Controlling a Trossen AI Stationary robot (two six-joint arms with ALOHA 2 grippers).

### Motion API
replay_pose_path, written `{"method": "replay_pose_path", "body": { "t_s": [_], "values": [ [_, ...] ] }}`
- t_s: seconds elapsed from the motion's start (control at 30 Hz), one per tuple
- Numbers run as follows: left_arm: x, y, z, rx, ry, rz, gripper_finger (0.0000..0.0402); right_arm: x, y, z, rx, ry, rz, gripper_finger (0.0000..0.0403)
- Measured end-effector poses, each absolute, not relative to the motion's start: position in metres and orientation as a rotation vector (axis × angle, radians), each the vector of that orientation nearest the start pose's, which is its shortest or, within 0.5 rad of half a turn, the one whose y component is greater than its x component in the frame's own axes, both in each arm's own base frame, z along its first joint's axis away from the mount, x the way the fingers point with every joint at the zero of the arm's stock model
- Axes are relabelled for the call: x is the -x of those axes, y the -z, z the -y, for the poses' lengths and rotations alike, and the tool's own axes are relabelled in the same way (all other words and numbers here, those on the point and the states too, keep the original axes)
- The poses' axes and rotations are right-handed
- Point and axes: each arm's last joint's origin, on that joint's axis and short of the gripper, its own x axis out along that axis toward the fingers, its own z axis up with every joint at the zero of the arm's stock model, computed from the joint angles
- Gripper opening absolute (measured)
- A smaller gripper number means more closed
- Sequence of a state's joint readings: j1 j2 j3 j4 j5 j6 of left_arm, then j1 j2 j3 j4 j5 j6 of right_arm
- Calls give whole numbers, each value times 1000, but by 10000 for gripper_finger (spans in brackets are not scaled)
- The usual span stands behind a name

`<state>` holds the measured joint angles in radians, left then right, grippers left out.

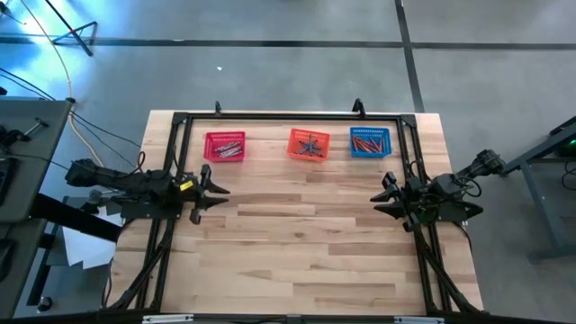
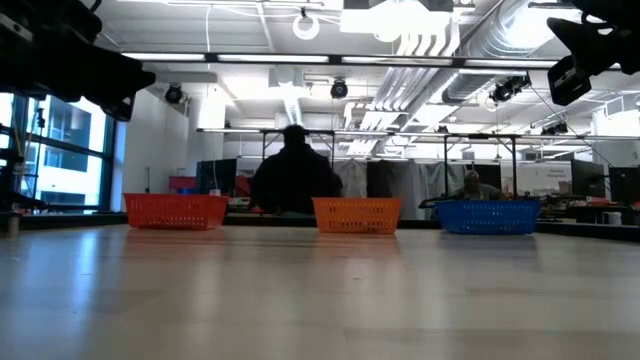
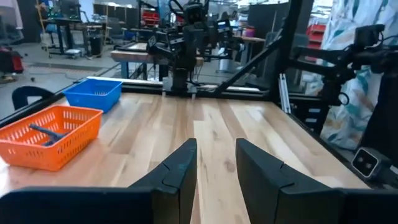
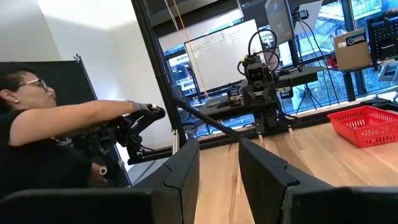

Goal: Sort crayons
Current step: Return to Home Position

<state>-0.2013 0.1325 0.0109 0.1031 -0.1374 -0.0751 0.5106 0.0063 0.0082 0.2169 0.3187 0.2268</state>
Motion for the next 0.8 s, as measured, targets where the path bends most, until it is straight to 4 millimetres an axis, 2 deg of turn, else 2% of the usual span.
{"method": "replay_pose_path", "body": {
  "t_s": [0.8],
  "values": [
    [-104,-166,17,98,41,-22,102,-86,-186,-38,-312,-213,175,108]
  ]
}}
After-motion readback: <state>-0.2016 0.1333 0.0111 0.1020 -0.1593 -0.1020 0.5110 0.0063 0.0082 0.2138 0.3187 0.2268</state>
